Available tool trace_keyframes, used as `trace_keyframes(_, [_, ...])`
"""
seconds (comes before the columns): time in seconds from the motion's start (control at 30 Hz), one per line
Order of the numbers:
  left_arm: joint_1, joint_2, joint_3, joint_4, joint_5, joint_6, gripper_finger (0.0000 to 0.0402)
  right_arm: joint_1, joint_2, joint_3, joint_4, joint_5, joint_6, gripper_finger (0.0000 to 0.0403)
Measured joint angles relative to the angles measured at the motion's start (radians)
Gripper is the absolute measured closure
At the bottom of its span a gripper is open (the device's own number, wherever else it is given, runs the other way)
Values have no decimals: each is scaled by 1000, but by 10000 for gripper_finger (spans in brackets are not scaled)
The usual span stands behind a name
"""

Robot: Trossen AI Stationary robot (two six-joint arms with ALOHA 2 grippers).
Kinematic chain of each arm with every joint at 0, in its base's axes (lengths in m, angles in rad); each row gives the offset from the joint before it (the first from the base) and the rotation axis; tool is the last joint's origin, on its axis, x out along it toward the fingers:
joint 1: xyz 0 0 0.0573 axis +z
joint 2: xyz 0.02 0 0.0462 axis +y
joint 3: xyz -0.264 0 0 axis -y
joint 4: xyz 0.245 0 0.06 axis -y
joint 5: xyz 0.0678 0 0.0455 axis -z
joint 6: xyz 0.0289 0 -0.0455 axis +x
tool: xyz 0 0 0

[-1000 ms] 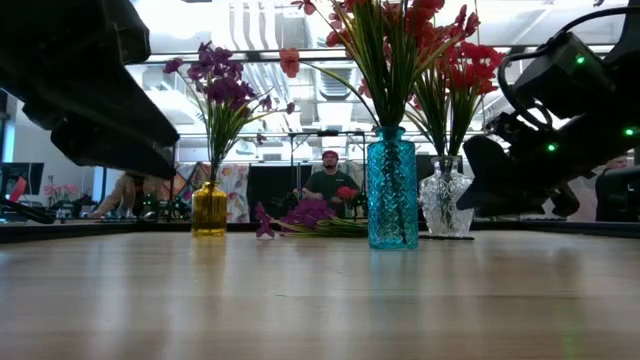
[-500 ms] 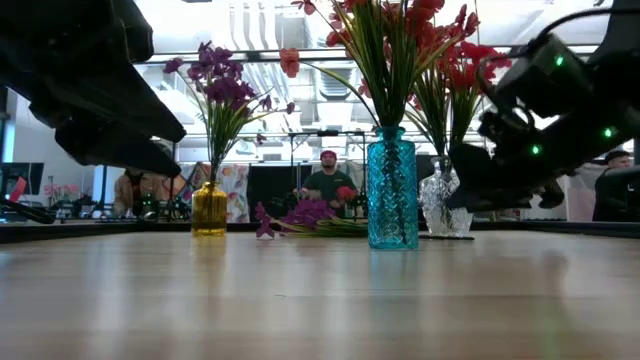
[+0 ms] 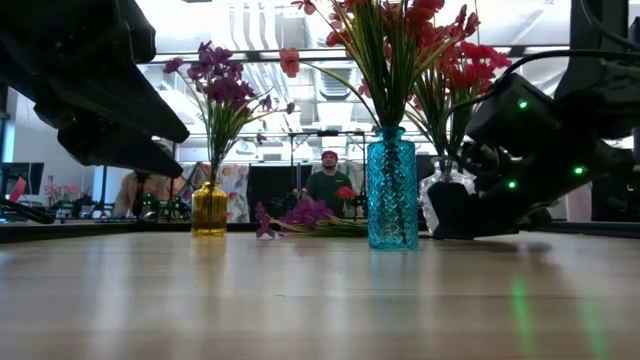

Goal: Sort flowers into vase by color
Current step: Put the violet flowers into the yellow vase

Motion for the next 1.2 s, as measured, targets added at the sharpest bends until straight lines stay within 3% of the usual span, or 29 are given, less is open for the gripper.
trace_keyframes(0.23, [0,0,0,1,1,4,47,-6,9,5,-21,-21,0,188])
trace_keyframes(0.5, [0,0,0,1,2,5,47,0,-9,6,-165,-122,60,199])
trace_keyframes(1.0, [1,0,0,1,3,5,47,6,-164,2,-289,-197,-27,384])
trace_keyframes(1.2, [1,0,0,1,3,5,47,9,-254,0,-394,-253,-36,389])
